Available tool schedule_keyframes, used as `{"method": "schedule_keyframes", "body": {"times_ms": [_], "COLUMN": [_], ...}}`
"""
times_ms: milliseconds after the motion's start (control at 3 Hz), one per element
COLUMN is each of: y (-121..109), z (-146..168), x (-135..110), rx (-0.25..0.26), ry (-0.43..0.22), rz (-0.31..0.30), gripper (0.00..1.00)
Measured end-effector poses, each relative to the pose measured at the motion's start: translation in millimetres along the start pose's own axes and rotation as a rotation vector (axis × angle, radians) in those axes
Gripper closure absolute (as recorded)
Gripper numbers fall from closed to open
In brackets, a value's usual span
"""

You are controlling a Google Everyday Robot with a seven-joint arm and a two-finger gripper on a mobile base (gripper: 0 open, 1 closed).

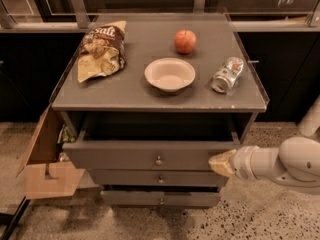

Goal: Close top drawer

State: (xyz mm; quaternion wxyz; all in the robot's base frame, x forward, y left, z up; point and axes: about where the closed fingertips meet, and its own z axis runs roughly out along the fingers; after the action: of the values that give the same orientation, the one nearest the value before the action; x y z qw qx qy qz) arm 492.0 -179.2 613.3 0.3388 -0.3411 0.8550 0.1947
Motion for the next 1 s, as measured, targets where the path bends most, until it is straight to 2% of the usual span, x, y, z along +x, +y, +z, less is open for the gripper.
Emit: {"method": "schedule_keyframes", "body": {"times_ms": [333, 667, 1000], "y": [0, -15, -19], "z": [0, 10, 13], "x": [0, -13, -17], "rx": [0.0, 0.012, 0.016], "ry": [0.0, 0.009, 0.014], "rz": [0.0, -0.013, -0.018], "gripper": [0.55, 0.32, 0.09]}}
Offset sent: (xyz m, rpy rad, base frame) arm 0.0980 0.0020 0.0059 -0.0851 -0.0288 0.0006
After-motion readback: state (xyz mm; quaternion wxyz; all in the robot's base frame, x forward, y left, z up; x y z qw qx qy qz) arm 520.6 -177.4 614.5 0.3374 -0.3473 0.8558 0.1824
